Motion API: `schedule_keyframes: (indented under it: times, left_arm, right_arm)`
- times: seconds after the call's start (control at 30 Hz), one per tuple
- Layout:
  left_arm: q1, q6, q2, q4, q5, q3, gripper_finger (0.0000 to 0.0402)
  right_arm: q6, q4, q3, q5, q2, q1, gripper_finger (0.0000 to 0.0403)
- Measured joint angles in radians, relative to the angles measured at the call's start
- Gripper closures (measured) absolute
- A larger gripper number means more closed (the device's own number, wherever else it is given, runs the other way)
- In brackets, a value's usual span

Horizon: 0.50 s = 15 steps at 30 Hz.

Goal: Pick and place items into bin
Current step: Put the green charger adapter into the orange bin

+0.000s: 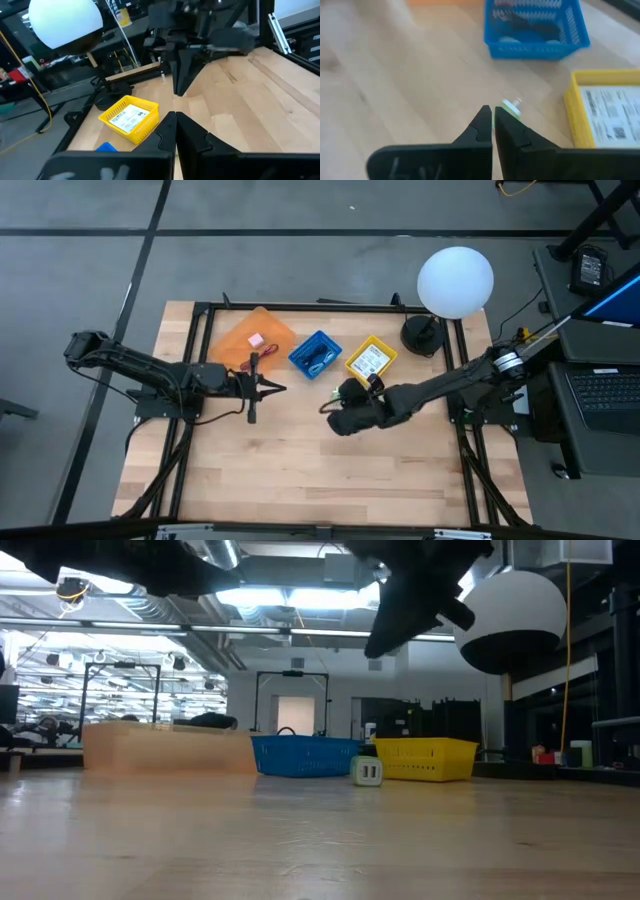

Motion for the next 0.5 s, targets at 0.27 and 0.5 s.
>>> schedule_keyframes:
  times: [0.27,0.5]
  left_arm:
    - [0.000,-0.007,0.000,-0.017,0.001,0.000,0.0399]
    - [0.000,-0.021,0.000,-0.019,0.001,0.000,0.0400]
  right_arm:
    - [0.016,-0.070,0.051,-0.080,0.076,-0.034,0.0379]
    - [0.064,-0.077,0.050,-0.096,0.107,-0.034,0.0296]
